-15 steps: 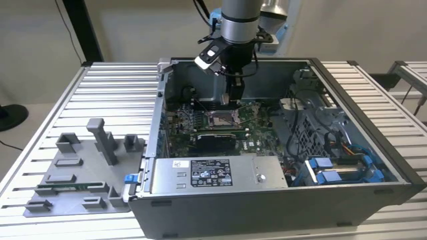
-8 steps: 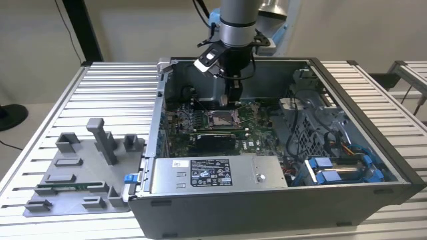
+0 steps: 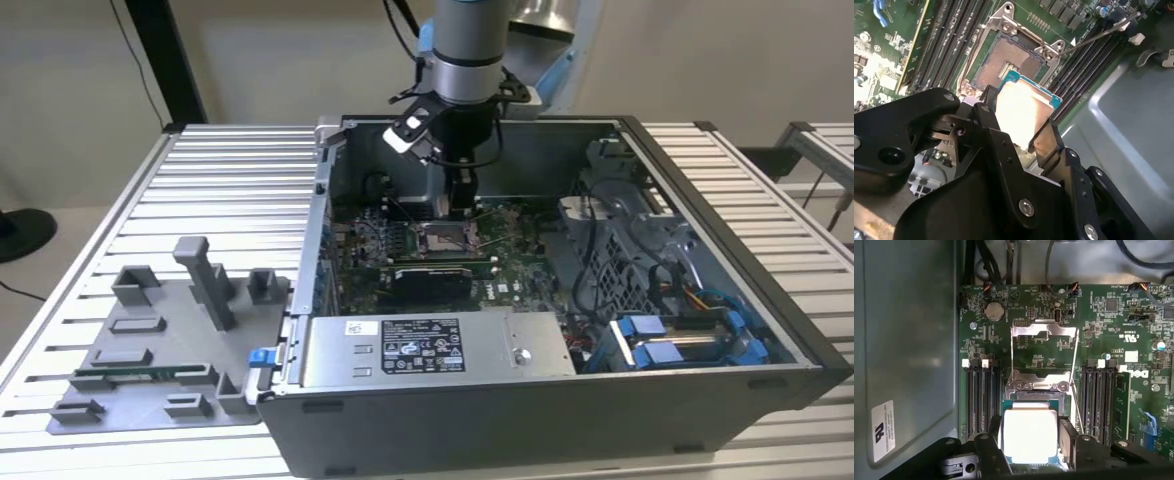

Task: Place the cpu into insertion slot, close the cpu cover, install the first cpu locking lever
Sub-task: 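Place the cpu into insertion slot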

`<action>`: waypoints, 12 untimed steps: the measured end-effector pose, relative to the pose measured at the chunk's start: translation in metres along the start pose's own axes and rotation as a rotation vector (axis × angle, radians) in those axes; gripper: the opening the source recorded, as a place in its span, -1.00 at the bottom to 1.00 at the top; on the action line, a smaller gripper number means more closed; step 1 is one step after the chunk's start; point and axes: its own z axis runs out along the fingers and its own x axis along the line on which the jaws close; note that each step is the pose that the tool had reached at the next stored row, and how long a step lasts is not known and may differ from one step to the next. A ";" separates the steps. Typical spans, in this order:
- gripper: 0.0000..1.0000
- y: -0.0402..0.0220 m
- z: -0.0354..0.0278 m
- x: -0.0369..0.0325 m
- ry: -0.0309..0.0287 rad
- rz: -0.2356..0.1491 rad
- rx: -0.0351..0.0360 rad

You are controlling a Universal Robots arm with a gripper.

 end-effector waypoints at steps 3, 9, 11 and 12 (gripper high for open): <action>-1.00 -0.0005 0.0051 -0.0003 -0.0001 -0.001 0.0004; -1.00 -0.0009 0.0130 -0.0006 -0.0006 -0.004 0.0010; -1.00 -0.0015 0.0151 -0.0007 -0.0006 -0.007 0.0012; -1.00 -0.0019 0.0164 -0.0007 -0.0005 -0.008 0.0011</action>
